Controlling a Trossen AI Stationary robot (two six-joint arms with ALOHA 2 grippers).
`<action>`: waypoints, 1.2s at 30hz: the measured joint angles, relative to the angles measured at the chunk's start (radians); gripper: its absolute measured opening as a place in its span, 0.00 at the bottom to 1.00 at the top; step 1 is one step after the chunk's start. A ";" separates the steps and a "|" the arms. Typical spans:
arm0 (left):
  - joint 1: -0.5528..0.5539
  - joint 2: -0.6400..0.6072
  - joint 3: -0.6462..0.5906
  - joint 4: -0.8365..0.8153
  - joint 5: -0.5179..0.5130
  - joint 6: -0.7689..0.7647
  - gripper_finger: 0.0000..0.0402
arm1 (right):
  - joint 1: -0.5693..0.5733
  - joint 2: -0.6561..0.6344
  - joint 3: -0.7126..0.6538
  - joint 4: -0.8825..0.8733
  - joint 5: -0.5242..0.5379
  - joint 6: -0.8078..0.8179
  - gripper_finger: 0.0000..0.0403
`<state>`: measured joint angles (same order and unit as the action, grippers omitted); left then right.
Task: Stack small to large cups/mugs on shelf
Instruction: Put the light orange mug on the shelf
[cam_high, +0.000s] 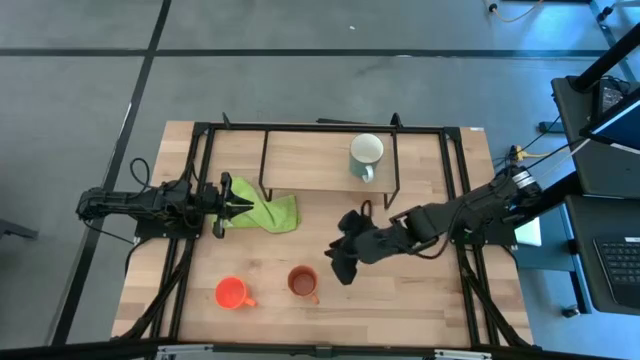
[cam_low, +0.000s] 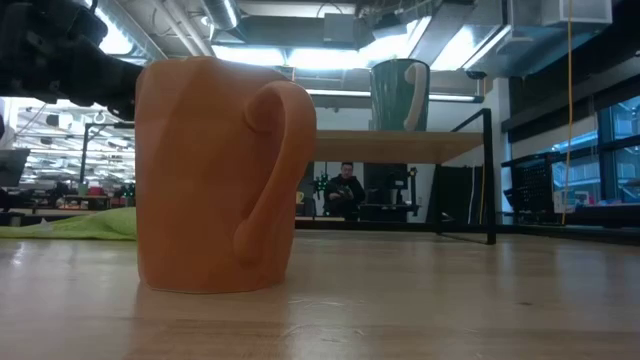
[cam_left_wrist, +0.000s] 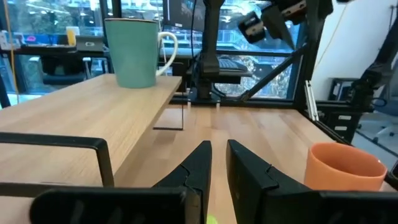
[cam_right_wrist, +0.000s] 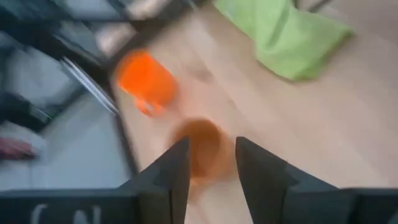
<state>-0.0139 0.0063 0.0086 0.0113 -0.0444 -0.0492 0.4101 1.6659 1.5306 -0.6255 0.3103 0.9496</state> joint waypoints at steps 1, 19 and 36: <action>0.000 0.000 0.000 0.001 -0.001 -0.001 0.11 | -0.007 0.024 0.057 -0.076 -0.012 -0.024 0.32; -0.001 0.000 0.000 0.088 0.038 -0.492 0.11 | -0.170 0.477 0.626 -0.531 -0.429 -0.150 0.32; 0.000 0.000 0.000 0.001 0.064 -0.491 0.11 | -0.142 0.666 0.784 -0.639 -0.490 -0.306 0.32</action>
<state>-0.0143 0.0063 0.0086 0.0124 0.0193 -0.5404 0.2680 2.3322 2.3147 -1.2647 -0.1795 0.6432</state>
